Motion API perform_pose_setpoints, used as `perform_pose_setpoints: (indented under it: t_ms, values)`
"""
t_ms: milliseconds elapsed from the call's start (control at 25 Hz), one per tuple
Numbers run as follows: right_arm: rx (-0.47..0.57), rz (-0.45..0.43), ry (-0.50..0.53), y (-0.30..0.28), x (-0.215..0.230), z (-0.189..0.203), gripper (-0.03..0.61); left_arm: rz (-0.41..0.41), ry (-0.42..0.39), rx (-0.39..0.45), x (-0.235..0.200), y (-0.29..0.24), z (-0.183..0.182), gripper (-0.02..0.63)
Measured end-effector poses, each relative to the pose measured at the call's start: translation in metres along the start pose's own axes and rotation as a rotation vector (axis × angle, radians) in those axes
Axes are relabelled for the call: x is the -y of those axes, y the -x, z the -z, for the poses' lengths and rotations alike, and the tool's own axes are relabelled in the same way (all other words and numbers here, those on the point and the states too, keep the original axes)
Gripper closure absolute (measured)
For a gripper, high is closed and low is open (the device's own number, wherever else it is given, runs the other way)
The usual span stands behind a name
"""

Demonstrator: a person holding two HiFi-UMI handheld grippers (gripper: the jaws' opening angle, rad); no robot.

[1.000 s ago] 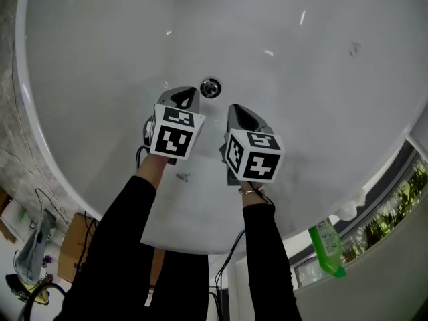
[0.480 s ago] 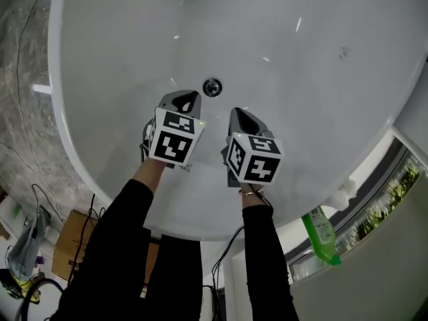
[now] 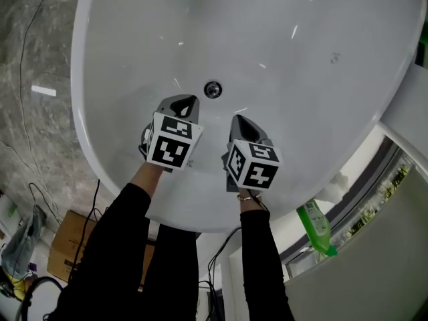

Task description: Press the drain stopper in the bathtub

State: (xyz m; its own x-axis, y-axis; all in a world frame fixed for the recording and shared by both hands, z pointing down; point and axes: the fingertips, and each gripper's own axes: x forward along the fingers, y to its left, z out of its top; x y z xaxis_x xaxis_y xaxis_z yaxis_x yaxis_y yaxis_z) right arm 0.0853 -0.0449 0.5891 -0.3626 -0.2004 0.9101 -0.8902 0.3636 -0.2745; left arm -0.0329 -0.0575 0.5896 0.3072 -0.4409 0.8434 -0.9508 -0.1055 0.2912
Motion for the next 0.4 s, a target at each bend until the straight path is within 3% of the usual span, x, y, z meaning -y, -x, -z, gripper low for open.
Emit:
perform_pose_setpoints:
  t_ms: [400]
  values:
    - [0.021, 0.002, 0.002, 0.017, -0.014, 0.006, 0.577, 0.014, -0.004, 0.018, 0.007, 0.021, -0.001, 0.611]
